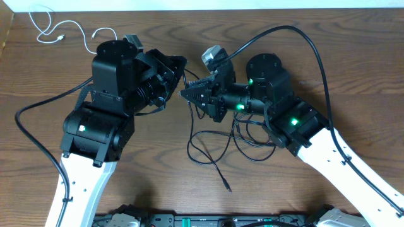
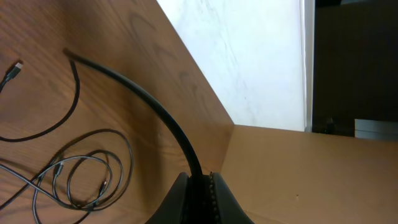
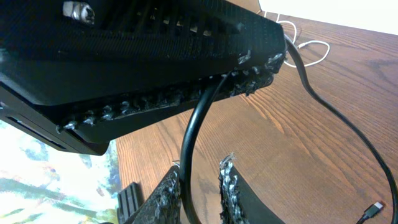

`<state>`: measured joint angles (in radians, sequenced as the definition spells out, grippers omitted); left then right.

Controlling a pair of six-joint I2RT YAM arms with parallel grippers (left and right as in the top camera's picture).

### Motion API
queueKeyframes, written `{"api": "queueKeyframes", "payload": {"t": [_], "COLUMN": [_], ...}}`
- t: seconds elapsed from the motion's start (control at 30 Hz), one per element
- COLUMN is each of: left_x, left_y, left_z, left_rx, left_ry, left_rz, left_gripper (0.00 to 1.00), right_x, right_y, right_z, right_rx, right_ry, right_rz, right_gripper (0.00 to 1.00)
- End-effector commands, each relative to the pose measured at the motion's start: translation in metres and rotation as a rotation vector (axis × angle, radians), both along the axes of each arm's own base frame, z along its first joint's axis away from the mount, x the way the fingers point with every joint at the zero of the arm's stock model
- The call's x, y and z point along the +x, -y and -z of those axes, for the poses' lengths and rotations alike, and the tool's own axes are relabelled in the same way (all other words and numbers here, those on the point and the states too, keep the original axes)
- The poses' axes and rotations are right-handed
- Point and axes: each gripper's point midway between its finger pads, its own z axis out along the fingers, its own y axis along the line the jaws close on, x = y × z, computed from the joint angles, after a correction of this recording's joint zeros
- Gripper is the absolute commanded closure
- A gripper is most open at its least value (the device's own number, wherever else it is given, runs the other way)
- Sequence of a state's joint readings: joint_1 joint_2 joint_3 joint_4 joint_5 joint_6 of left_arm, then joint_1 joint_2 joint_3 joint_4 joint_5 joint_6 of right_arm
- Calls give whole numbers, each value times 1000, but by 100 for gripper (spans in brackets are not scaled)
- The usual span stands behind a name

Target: Untangle cables

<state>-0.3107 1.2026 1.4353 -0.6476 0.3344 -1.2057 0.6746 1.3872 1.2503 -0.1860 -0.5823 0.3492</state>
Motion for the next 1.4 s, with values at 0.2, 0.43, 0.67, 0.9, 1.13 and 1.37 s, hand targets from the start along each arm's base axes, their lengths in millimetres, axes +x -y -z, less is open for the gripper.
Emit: {"api": "queueKeyframes", "payload": {"t": [0.2,0.43,0.67,0.9,1.13,1.37], "left_x": [0,1,8,1,-4,-6], "left_y": [0,-3,-40,-30,-8,-4], "left_z": [-7,1,21,24,15,15], "left_rx": [-4,17,214,215,252,383], "left_ry": [13,4,-6,-13,87,194], "left_rz": [-4,-18,-162,-82,106,233], "left_gripper": [92,85,55,48,48,48], "right_x": [0,-1,1,8,0,-7], "right_y": [-2,-1,2,7,3,5], "right_z": [-5,0,8,14,13,21], "right_rx": [5,-9,-39,-68,-54,-83], "right_ry": [12,-4,-27,-33,-42,-63], "right_rz": [0,0,25,77,29,-3], "right_gripper": [99,99,98,99,99,99]}}
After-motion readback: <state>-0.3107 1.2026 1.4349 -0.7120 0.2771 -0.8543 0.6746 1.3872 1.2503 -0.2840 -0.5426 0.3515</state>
